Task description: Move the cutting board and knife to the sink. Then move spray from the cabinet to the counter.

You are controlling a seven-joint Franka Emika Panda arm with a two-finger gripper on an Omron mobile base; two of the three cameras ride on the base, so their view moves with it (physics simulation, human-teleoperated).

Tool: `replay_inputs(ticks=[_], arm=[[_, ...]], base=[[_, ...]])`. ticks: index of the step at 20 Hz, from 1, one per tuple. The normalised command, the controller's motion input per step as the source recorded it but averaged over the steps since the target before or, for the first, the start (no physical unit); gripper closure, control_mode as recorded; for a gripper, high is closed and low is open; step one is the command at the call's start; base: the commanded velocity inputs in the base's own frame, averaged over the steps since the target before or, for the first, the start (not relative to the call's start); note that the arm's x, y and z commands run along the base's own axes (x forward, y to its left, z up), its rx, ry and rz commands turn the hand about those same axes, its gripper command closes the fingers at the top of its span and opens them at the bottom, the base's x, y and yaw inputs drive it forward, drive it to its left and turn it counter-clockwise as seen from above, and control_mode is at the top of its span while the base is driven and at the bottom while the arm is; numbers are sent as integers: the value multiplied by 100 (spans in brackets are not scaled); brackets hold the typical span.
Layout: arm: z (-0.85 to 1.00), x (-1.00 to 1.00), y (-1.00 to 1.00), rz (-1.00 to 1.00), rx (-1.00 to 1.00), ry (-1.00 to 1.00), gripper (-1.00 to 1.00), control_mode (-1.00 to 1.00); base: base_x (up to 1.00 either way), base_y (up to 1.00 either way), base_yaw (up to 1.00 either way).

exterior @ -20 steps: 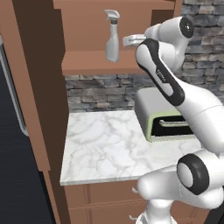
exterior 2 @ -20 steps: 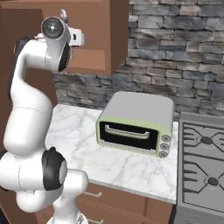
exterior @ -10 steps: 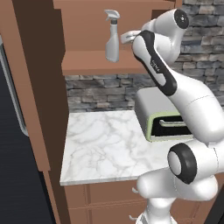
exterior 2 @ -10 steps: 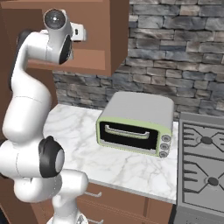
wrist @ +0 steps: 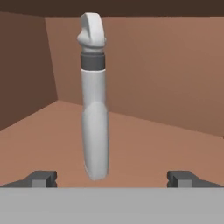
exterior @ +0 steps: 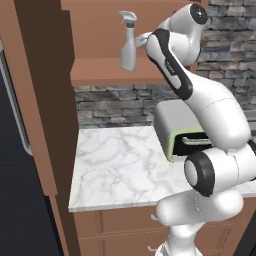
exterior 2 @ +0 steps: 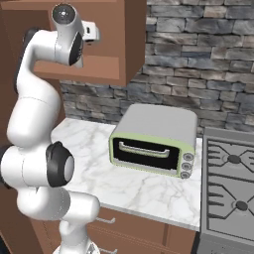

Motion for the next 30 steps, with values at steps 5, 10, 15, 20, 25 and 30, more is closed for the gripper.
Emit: replay_inputs(ticks=[5, 10, 15, 20, 25, 30], arm=[[0, 17, 17, 0, -5, 0, -100, -100], [0, 15, 21, 0, -4, 0, -100, -100], [0, 11, 4, 0, -1, 0, -100, -100], [0, 12, 2, 0, 0, 1, -100, -100], [-1, 11, 16, 0, -2, 3, -100, -100], [0, 13, 9, 0, -1, 2, -100, -100]], base=[[0, 0, 0], [0, 0, 0], [0, 0, 0], [0, 0, 0], [0, 0, 0], [0, 0, 0]])
